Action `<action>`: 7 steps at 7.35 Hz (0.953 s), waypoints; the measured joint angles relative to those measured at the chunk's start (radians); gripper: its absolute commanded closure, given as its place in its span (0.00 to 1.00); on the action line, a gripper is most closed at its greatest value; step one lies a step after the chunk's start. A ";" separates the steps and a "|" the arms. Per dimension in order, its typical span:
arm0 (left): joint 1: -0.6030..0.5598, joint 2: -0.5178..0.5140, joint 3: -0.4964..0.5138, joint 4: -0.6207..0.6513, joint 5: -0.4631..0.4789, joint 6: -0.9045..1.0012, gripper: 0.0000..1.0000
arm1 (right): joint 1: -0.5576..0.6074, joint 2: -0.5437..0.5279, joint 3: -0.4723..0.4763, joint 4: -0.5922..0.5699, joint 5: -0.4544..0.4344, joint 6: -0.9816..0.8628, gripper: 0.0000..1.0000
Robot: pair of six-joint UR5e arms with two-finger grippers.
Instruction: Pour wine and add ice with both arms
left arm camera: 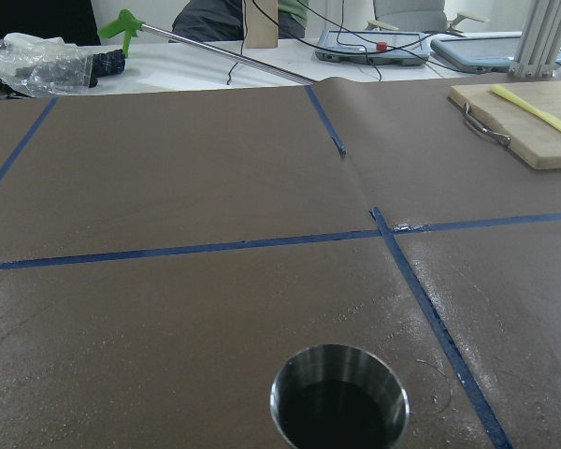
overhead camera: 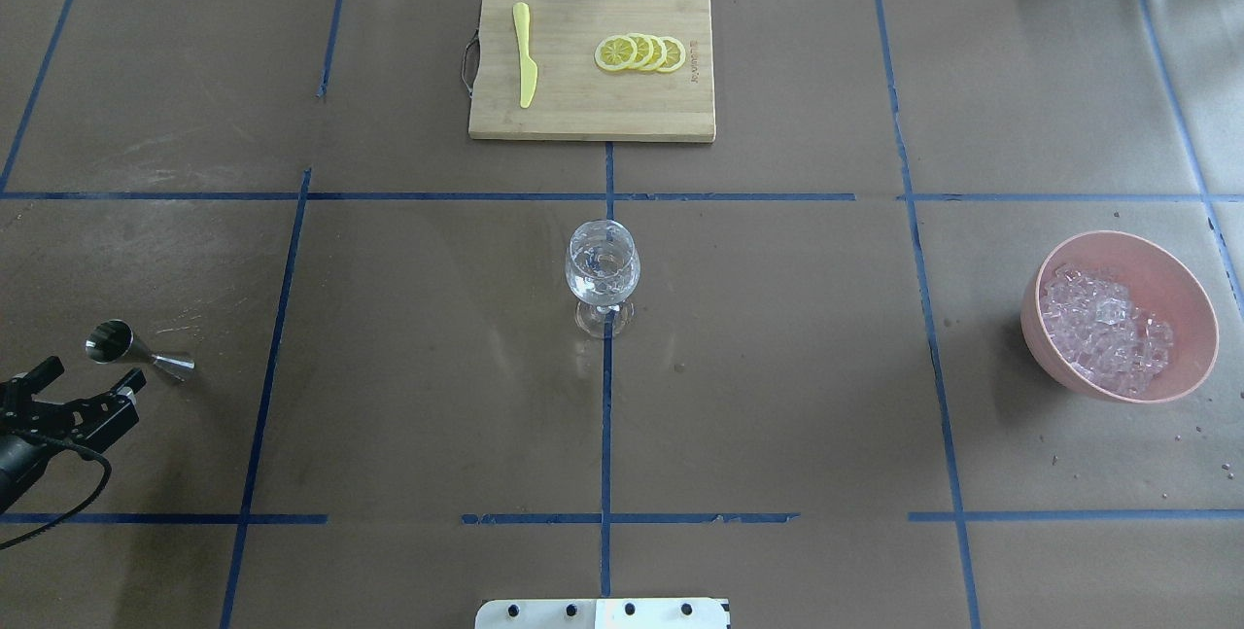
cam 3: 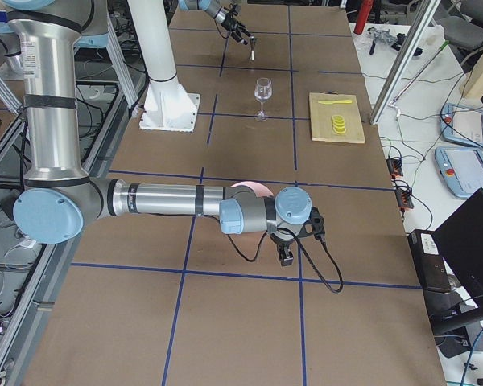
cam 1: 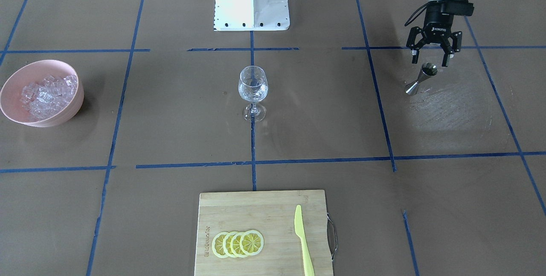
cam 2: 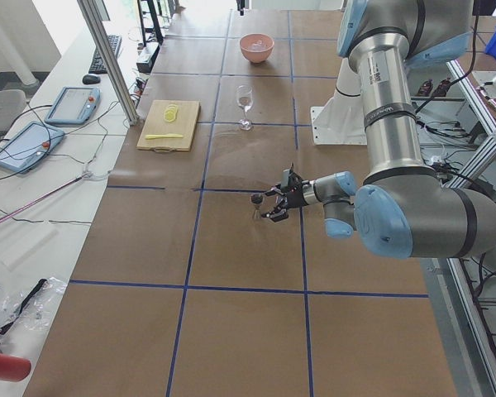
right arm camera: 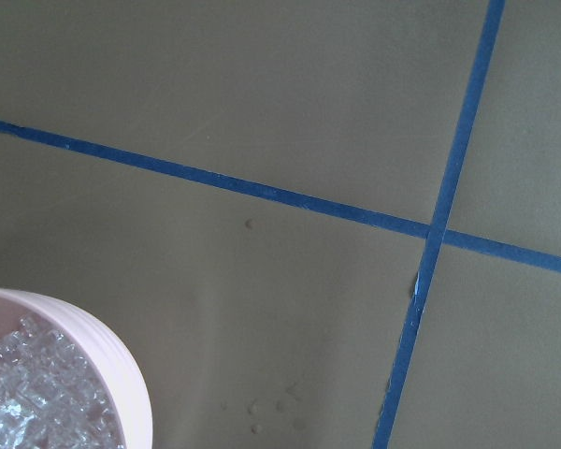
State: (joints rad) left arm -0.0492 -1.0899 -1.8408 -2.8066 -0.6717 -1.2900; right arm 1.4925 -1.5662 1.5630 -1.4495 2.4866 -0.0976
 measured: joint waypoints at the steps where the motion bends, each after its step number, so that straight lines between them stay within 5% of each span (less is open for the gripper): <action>1: 0.004 -0.022 0.026 0.000 0.009 -0.004 0.01 | 0.000 0.000 0.000 0.000 0.000 0.000 0.00; 7: 0.005 -0.144 0.158 -0.005 0.064 -0.005 0.11 | 0.000 0.000 -0.001 0.001 0.000 -0.002 0.00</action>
State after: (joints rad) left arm -0.0442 -1.2337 -1.6831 -2.8116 -0.6081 -1.2949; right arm 1.4926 -1.5662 1.5623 -1.4481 2.4866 -0.0992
